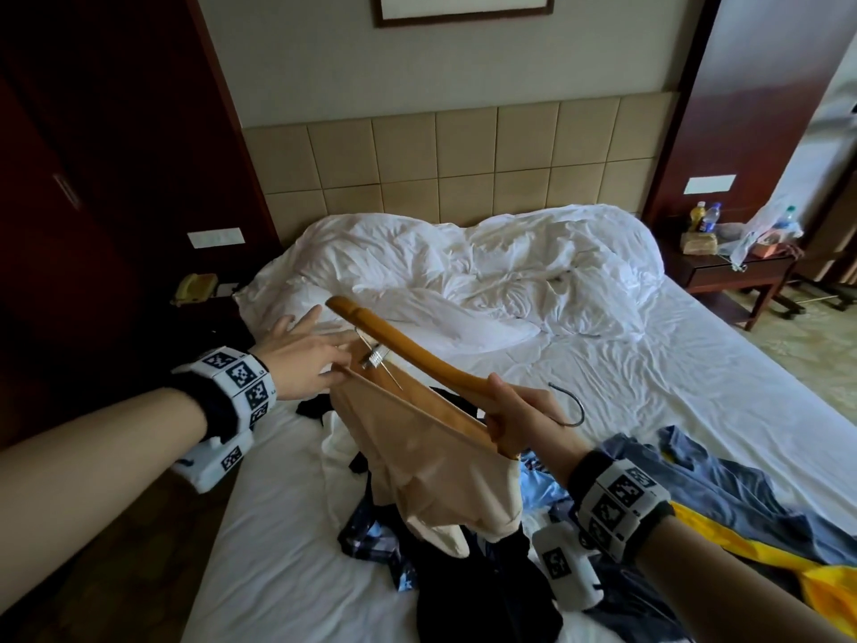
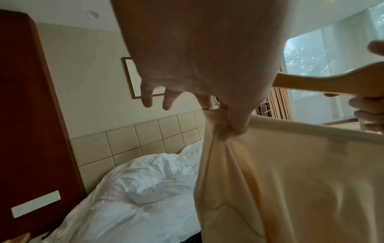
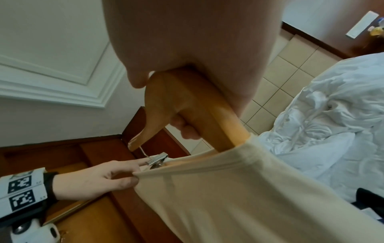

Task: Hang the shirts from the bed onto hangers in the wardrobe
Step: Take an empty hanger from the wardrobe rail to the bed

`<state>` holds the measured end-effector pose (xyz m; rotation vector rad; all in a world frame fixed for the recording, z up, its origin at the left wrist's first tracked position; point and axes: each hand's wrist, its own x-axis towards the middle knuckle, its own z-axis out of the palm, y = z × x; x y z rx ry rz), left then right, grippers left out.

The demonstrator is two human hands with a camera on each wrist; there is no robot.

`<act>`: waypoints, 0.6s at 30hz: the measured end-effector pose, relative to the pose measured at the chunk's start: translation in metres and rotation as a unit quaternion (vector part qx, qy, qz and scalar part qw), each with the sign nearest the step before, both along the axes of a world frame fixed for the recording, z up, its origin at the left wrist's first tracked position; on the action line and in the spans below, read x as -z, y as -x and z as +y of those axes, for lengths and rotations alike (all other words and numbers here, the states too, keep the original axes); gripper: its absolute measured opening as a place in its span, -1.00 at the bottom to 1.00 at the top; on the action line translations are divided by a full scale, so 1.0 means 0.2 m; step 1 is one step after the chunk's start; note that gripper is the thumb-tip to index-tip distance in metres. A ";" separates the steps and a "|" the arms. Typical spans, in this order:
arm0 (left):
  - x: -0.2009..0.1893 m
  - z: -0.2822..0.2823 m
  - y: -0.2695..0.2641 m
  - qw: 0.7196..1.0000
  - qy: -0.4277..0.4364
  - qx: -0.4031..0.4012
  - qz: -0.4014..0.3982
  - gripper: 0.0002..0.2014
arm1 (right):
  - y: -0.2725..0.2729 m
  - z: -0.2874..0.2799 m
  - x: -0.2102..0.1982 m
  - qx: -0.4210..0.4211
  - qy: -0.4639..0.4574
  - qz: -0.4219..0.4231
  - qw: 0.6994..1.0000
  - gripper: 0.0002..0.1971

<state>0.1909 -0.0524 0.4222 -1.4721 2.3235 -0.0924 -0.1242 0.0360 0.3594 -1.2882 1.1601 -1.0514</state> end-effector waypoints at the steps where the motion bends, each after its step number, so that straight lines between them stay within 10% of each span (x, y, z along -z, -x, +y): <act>1: 0.01 0.01 0.00 1.000 0.001 -0.005 -0.001 -0.68 | 0.00 0.00 0.01 0.003 -0.012 -0.001 1.000 -0.47; 15: 0.02 0.04 -0.07 0.996 -0.022 -0.081 0.006 -0.73 | 0.05 0.00 0.07 -0.021 -0.059 0.062 0.996 -0.64; 18: 0.02 0.02 -0.07 0.996 -0.025 -0.083 0.007 -0.74 | 0.03 -0.01 0.05 -0.042 -0.030 0.124 0.991 -0.43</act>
